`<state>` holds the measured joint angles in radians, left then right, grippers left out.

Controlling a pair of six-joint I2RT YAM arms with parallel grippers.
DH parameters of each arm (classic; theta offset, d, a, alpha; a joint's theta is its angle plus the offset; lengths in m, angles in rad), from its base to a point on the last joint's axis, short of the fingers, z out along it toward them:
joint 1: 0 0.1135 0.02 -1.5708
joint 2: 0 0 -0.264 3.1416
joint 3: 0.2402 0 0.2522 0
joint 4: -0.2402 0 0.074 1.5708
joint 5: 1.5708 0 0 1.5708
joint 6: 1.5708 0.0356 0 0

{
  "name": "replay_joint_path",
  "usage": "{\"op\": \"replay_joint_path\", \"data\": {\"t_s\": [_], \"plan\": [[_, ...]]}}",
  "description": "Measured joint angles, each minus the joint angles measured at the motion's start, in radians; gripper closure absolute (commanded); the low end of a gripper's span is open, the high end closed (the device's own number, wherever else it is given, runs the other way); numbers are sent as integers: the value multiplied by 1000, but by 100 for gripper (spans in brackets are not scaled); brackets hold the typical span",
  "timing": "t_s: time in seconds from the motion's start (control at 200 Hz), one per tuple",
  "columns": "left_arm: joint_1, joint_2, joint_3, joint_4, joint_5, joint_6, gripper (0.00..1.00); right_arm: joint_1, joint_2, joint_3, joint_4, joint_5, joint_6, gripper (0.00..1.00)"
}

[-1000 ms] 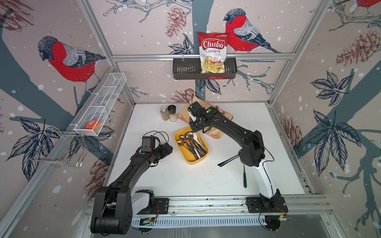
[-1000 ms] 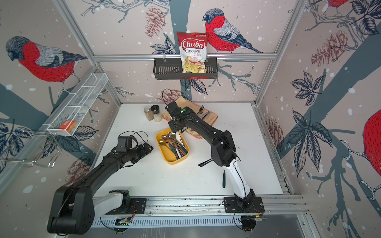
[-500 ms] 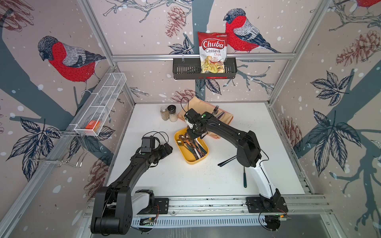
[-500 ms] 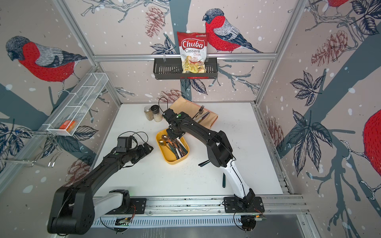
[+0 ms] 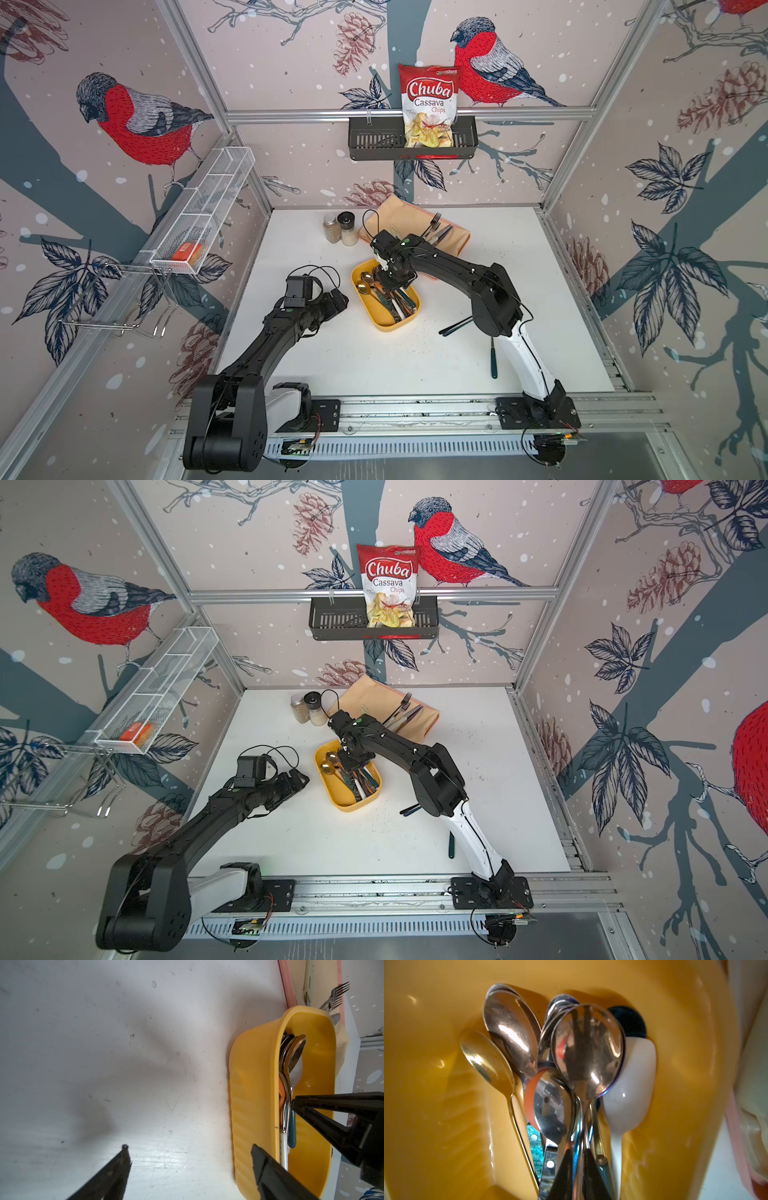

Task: Put the spoon into the storage box
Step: Place the spoon in the storage box.

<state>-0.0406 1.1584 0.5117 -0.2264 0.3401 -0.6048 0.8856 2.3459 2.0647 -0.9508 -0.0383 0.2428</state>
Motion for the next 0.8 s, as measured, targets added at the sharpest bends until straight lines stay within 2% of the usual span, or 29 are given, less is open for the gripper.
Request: {"op": "replay_joint_path", "data": {"t_s": [0.34,0.505,0.65,0.801], "plan": [[0,0,44,-17,0,12,9,-4,-3,34,-6,5,19,83],[-24,-4,101,-45,-18,54,9,-31,-69,13,-13,35,37,78],[-116,9,171,-70,-64,96,9,-87,-195,-127,-10,74,85,72],[-193,47,220,-82,-112,131,9,-158,-360,-372,10,107,162,70]]}}
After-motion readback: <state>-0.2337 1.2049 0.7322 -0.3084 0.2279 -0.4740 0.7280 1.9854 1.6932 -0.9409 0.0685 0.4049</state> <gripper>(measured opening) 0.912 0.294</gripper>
